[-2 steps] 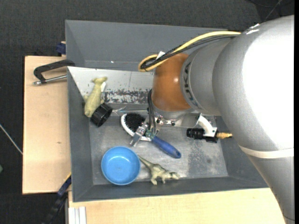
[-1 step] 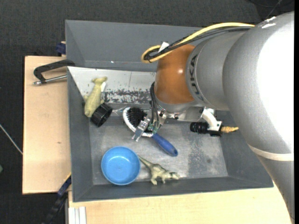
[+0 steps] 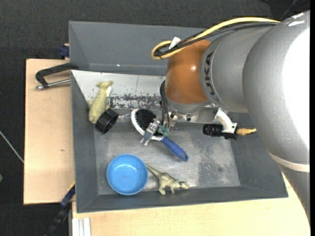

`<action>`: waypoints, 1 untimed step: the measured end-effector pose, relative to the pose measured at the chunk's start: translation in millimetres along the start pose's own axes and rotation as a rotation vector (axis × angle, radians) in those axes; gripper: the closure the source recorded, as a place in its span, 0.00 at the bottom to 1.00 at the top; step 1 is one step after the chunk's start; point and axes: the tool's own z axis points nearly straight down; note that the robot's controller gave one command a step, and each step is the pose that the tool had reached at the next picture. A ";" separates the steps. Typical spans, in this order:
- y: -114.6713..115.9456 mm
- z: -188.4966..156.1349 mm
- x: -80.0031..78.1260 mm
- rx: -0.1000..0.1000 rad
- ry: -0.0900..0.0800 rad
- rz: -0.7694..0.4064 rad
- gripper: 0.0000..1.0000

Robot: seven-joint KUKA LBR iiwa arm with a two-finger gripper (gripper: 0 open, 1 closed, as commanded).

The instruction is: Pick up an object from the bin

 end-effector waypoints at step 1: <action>1.9 -41.5 -0.9 -0.001 -0.001 -0.002 1.00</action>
Offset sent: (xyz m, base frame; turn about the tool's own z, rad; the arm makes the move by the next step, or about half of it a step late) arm 0.0000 0.0001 0.0387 0.0000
